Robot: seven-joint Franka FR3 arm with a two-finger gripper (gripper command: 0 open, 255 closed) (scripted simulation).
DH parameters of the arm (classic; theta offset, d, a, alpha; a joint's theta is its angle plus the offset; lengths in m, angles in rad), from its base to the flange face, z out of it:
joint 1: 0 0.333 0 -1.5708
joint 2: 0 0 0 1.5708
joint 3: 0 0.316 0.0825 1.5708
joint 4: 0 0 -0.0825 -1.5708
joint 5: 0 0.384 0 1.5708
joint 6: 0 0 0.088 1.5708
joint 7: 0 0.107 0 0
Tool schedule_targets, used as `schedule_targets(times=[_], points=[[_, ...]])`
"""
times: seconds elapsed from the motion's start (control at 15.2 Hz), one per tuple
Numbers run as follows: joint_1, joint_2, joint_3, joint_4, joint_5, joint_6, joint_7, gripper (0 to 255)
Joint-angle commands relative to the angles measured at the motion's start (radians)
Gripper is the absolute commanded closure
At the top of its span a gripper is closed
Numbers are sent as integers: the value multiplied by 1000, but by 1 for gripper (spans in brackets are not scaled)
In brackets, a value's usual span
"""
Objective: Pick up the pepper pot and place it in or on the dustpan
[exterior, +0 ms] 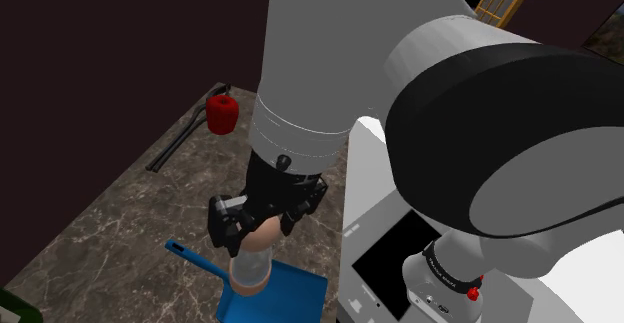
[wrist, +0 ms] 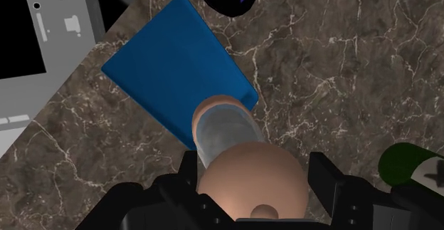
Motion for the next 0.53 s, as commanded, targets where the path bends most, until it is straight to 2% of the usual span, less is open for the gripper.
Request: schedule_targets(times=[0.0,0.13,0.2,0.46], points=[[0,0,0,0,0,1,0,255],[0,0,0,0,0,1,0,255],[0,0,0,0,0,1,0,0],[0,0,0,0,0,1,0,0]])
